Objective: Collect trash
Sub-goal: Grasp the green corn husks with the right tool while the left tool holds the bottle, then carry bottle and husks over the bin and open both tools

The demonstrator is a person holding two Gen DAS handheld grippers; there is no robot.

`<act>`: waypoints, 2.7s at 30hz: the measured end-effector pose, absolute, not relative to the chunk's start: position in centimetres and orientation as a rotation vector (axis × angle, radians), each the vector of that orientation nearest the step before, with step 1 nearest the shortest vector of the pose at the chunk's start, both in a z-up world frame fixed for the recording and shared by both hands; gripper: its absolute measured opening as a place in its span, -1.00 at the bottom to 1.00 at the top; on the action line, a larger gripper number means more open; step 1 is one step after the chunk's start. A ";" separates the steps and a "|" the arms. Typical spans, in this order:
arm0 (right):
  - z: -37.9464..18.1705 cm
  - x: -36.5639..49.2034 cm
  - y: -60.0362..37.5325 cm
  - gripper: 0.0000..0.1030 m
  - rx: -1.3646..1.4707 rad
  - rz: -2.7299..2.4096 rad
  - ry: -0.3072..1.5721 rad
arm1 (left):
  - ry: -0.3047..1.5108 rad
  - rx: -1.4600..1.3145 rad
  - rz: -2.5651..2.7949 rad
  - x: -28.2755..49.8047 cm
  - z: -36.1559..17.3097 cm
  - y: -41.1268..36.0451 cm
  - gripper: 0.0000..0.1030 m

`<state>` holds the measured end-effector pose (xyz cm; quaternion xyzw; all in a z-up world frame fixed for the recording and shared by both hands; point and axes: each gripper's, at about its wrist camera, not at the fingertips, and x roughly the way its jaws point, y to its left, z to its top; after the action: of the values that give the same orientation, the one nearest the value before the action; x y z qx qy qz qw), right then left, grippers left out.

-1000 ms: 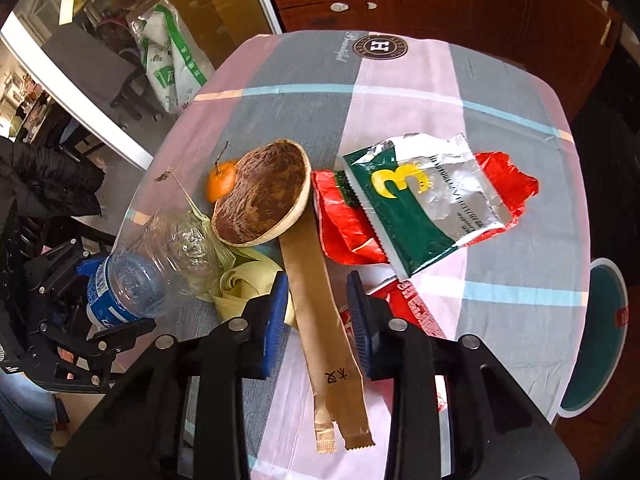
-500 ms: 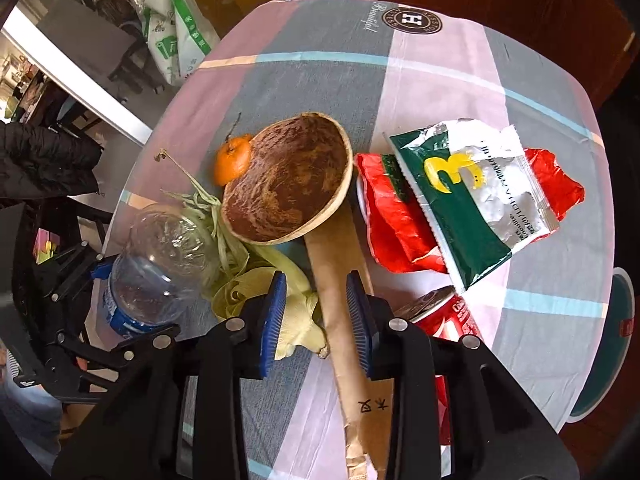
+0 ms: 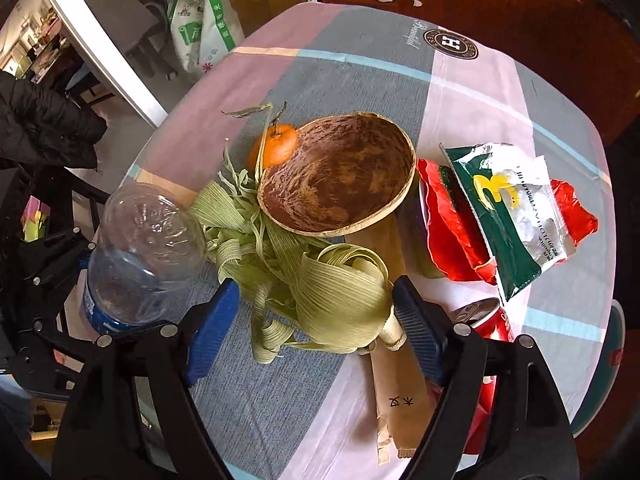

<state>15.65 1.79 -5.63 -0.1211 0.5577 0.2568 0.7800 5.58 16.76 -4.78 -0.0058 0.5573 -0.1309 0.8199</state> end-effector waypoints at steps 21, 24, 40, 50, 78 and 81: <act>-3.6 12.6 -1.7 -0.23 -0.200 0.505 1.134 | 1.132 -0.070 -0.242 3.0 -2.7 15.4 0.36; -1.7 11.8 -3.8 -0.23 -0.153 0.507 1.108 | 1.096 -0.052 -0.235 2.7 -1.2 14.7 0.36; 5.5 10.8 -22.9 -0.22 0.129 0.299 0.913 | 0.941 0.155 -0.359 7.0 7.6 2.2 0.36; 2.2 8.5 -39.8 -0.20 0.334 0.035 0.879 | 1.005 0.348 -0.619 10.7 6.1 -17.2 0.36; -12.0 14.5 -47.3 0.04 0.459 -0.092 1.147 | 1.340 0.574 -0.678 19.0 -9.0 -34.9 0.41; -12.0 14.6 -47.5 0.31 0.473 -0.102 1.147 | 1.329 0.546 -0.675 19.4 -8.6 -34.4 0.45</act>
<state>14.56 -47.53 -12.03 0.2216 0.5371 -0.0477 0.8125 19.41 -34.37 -8.58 0.2451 0.5970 -0.3033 0.7011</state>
